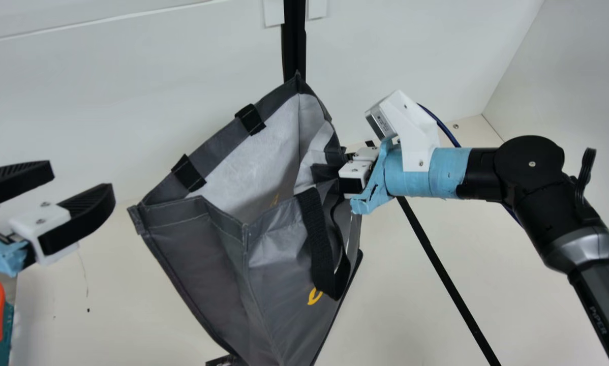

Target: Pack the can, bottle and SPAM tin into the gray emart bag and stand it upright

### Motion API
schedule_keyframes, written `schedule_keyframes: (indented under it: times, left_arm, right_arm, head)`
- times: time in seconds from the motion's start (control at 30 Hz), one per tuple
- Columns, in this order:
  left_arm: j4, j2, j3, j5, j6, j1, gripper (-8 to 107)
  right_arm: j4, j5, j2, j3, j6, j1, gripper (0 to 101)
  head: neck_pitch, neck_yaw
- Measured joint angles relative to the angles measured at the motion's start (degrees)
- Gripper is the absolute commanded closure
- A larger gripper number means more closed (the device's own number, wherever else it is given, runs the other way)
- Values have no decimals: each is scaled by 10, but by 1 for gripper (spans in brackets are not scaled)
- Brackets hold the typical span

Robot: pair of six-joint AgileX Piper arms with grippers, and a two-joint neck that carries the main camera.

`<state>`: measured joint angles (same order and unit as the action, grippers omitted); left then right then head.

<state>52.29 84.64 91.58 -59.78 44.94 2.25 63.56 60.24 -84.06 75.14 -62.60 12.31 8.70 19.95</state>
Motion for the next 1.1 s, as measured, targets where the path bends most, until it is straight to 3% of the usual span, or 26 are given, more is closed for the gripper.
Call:
schedule_keyframes:
  times: [0.33, 0.73, 0.87, 1.1]
  left_arm:
    - [-233, -30, -34, 23, -151, 16, 9]
    - [-500, -48, -69, -16, -340, 55, 9]
    - [-542, -50, -74, -18, -366, 56, 9]
    - [-543, -50, -74, -18, -365, 56, 9]
  right_arm:
    - [0, 0, 0, 0, 0, 0, 101]
    - [1, 0, 0, 0, 0, 0, 101]
    - [1, 0, 0, 0, 0, 0, 101]
    - [0, 0, 0, 0, 0, 0, 101]
  head:
    - [0, -1]
    - [0, -1]
    - [0, 0]
    - [0, 0]
